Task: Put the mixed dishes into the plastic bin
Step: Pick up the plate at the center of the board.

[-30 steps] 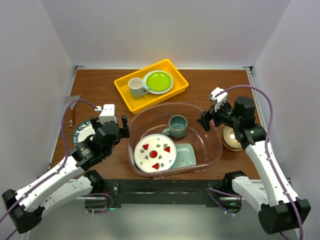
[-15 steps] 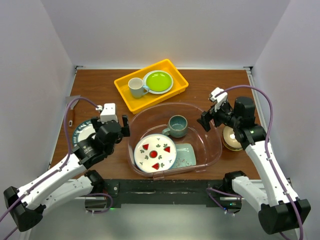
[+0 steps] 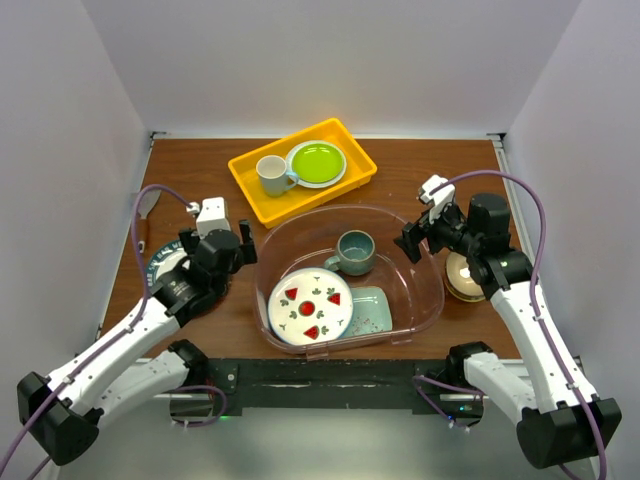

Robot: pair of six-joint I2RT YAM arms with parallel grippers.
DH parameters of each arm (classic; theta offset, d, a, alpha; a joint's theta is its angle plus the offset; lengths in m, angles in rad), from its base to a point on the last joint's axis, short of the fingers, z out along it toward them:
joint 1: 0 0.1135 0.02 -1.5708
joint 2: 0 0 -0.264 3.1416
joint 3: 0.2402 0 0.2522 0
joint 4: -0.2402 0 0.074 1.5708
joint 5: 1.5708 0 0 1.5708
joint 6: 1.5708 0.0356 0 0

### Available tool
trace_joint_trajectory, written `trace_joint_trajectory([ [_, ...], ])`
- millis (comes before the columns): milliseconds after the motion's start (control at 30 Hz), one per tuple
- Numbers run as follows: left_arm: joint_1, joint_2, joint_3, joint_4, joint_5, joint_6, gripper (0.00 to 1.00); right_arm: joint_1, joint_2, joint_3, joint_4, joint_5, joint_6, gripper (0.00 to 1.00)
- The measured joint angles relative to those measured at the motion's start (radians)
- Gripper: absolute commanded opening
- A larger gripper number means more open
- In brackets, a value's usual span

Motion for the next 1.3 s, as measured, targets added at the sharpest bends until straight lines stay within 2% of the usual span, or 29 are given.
trace_joint_trajectory([
  [333, 0.097, 0.053, 0.015, 0.023, 0.063, -0.024, 1.0, 0.0, 0.0, 0.0, 0.0, 0.0, -0.005, 0.99],
  [533, 0.15, 0.153, 0.063, -0.02, 0.053, -0.092, 0.98, 0.0, 0.0, 0.0, 0.0, 0.0, -0.006, 0.99],
  [700, 0.189, 0.253, 0.092, -0.058, 0.036, -0.153, 0.89, 0.0, 0.0, 0.0, 0.0, -0.001, -0.006, 0.99],
  [800, 0.228, 0.304, 0.093, -0.061, 0.037, -0.17, 0.81, 0.0, 0.0, 0.0, 0.0, -0.001, -0.006, 0.99],
  [900, 0.27, 0.366, 0.096, -0.059, 0.042, -0.179, 0.67, 0.0, 0.0, 0.0, 0.0, -0.001, -0.006, 0.99],
  [1000, 0.291, 0.456, 0.114, -0.06, 0.046, -0.182, 0.6, 0.0, 0.0, 0.0, 0.0, -0.001, -0.007, 0.99],
  [1167, 0.297, 0.616, 0.174, -0.087, 0.049, -0.19, 0.56, 0.0, 0.0, 0.0, 0.0, -0.001, -0.009, 0.99],
  [1300, 0.297, 0.677, 0.193, -0.109, 0.046, -0.208, 0.53, 0.0, 0.0, 0.0, 0.0, -0.001, -0.009, 0.99],
])
